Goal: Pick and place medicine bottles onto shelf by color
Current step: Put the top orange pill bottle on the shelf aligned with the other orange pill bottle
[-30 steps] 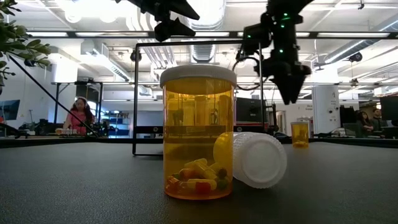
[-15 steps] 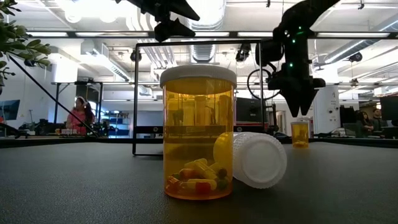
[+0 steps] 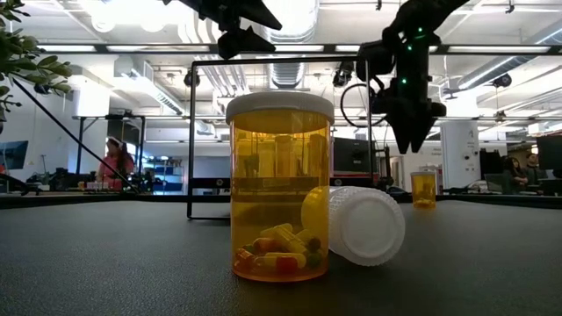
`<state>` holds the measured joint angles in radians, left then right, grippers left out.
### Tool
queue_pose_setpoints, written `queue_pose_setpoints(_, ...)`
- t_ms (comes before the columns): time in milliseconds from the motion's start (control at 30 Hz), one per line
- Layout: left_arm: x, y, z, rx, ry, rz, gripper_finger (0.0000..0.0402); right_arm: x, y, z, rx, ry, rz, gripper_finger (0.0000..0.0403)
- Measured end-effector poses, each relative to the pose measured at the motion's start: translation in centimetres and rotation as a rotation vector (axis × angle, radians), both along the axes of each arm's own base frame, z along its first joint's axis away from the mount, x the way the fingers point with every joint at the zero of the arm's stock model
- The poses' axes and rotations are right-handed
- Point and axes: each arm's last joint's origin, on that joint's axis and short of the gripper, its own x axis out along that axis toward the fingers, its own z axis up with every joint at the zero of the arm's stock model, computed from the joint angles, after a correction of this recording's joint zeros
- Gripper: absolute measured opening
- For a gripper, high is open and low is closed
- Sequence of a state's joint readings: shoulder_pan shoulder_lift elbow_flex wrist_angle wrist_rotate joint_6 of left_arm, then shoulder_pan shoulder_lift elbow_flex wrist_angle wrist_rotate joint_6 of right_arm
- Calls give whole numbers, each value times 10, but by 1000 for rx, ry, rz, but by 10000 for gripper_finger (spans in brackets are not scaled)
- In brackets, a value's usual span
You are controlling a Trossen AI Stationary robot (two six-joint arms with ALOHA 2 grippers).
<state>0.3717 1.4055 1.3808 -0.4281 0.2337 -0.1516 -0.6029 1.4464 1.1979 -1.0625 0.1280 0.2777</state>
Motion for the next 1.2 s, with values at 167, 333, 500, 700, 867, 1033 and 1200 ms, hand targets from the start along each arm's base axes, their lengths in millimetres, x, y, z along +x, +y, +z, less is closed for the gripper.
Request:
queue_pose_setpoints(167, 0, 0, 0, 0, 1, 0, 241, 1, -1, 3, -5, -8, -1, 213)
queue_pose_setpoints(333, 0, 0, 0, 2, 1, 3, 241, 1, 0, 3, 5, -15, -16, 252)
queue_pose_setpoints(500, 0, 0, 0, 2, 1, 3, 241, 0, 0, 1, 28, -21, -17, 314)
queue_pose_setpoints(700, 0, 0, 0, 1, 2, 3, 241, -2, 2, 0, 61, -3, -24, 355)
queue_pose_setpoints(867, 0, 0, 0, 2, 2, 4, 241, 1, 0, 0, 44, -43, -75, 359)
queue_pose_setpoints(1033, 0, 1, 0, 2, 2, 4, 241, 1, 0, -7, 63, -19, -89, 359)
queue_pose_setpoints(1200, 0, 1, 0, 2, 2, 4, 241, -3, -1, -21, 89, 33, -59, 359)
